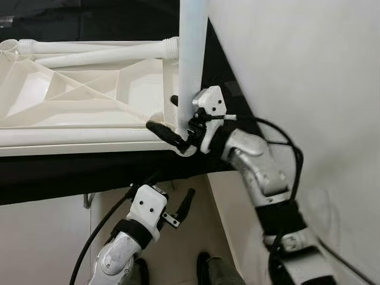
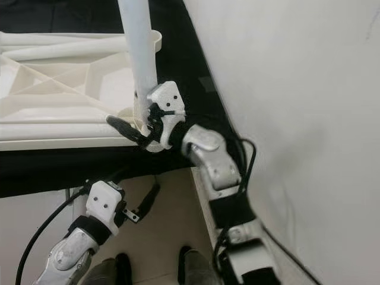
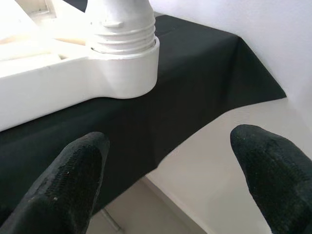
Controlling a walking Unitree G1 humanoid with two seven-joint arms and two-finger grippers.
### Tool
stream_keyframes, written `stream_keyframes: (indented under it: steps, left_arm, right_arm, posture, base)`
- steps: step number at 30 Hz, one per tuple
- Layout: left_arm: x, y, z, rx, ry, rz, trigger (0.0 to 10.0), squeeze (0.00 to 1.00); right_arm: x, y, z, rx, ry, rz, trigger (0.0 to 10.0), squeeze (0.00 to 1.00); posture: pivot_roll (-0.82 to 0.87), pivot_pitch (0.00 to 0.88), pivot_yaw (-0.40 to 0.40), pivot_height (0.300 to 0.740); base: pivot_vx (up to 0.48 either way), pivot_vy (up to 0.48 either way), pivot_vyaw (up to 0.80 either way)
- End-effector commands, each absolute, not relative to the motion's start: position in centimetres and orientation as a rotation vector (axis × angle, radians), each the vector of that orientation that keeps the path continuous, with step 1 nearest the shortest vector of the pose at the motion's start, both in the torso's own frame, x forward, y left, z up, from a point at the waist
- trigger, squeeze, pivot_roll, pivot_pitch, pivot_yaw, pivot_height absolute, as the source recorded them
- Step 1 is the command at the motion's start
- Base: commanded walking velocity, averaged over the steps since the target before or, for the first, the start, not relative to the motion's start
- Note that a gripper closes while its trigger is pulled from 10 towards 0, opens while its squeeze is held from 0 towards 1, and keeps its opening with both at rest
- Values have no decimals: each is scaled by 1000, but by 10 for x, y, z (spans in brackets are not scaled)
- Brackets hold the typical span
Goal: Building children table
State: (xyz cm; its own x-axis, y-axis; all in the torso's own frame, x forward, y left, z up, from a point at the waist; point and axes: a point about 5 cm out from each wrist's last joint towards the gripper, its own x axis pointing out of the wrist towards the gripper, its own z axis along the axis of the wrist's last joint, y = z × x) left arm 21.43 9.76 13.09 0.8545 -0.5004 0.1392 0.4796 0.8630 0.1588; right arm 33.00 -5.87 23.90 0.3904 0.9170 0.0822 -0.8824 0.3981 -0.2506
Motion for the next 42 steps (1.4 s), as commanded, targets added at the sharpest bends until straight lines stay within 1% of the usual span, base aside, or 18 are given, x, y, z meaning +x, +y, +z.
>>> stream_keyframes:
  steps: [1, 2, 8, 9, 10, 18, 27, 28, 29, 30, 31, 32, 33, 34, 35, 38, 39, 42]
  left_arm:
    - [210, 96, 124, 123, -155, -517, 10000, 0]
    - [210, 96, 124, 122, -155, -515, 10000, 0]
    - [209, 95, 124, 120, -156, -512, 10000, 0]
    - [209, 95, 125, 119, -157, -510, 10000, 0]
    - [209, 95, 125, 119, -159, -507, 10000, 0]
    - [210, 95, 126, 114, -167, -496, 10000, 0]
    - [210, 96, 127, 112, -175, -491, 10000, 0]
    - [209, 97, 130, 118, -191, -477, 10000, 0]
    - [209, 97, 130, 118, -191, -477, 10000, 0]
    - [208, 97, 133, 127, -212, -468, 10000, 0]
    - [208, 97, 133, 127, -212, -468, 10000, 0]
    - [207, 98, 137, 127, -240, -460, 10000, 0]
    - [207, 98, 137, 127, -240, -460, 10000, 0]
    - [205, 99, 141, 127, -263, -454, 10000, 0]
    - [205, 99, 141, 127, -263, -454, 10000, 0]
    - [201, 99, 148, 116, -288, -448, 10000, 0]
    - [200, 99, 149, 114, -292, -451, 10000, 0]
    - [199, 98, 151, 110, -296, -453, 10000, 0]
  right_arm:
    - [327, -52, 235, -195, -196, 1321, 10000, 0]
    - [332, -59, 240, -204, -170, 1405, 10000, 0]
    - [338, -67, 245, -225, -148, 1478, 10000, 0]
    - [339, -69, 247, -227, -147, 1504, 2235, 0]
    - [342, -71, 249, -222, -147, 1511, 0, 0]
    - [346, -80, 250, -212, -159, 1582, 0, 0]
    - [345, -88, 247, -204, -159, 1566, 0, 0]
    - [345, -97, 242, -195, -156, 1497, 0, 0]
    - [345, -97, 242, -195, -156, 1497, 0, 0]
    - [347, -106, 234, -194, -140, 1395, 0, 0]
    - [347, -106, 234, -194, -140, 1395, 0, 0]
    - [348, -115, 222, -177, -104, 1271, 0, 0]
    - [348, -115, 222, -177, -104, 1271, 0, 0]
    - [348, -123, 201, -165, -32, 1106, 0, 0]
    - [348, -123, 201, -165, -32, 1106, 0, 0]
    - [346, -148, 155, -142, 136, 484, 0, 0]
    - [338, -144, 149, -107, 153, 421, 0, 0]
    - [326, -133, 146, -53, 163, 433, 0, 0]
  posture:
    - [54, 246, -69, 740]
    - [59, 250, -70, 740]
    - [61, 254, -74, 740]
    - [63, 257, -78, 740]
    - [64, 259, -79, 740]
    - [63, 263, -81, 740]
    - [61, 265, -84, 740]
    - [53, 268, -81, 740]
    - [53, 268, -81, 740]
    - [51, 270, -83, 740]
    - [51, 270, -83, 740]
    - [48, 271, -86, 740]
    - [48, 271, -86, 740]
    - [44, 272, -91, 740]
    - [44, 272, -91, 740]
    - [42, 276, -87, 740]
    - [49, 278, -83, 740]
    - [42, 274, -78, 740]
  base:
    - [0, 0, 0]
    - [0, 0, 0]
    - [0, 0, 0]
    - [0, 0, 0]
    - [0, 0, 0]
    - [0, 0, 0]
    - [0, 0, 0]
    - [0, 0, 0]
    - [0, 0, 0]
    - [0, 0, 0]
    - [0, 0, 0]
    - [0, 0, 0]
    - [0, 0, 0]
    - [0, 0, 0]
    - [0, 0, 0]
    - [0, 0, 0]
    - [0, 0, 0]
    - [0, 0, 0]
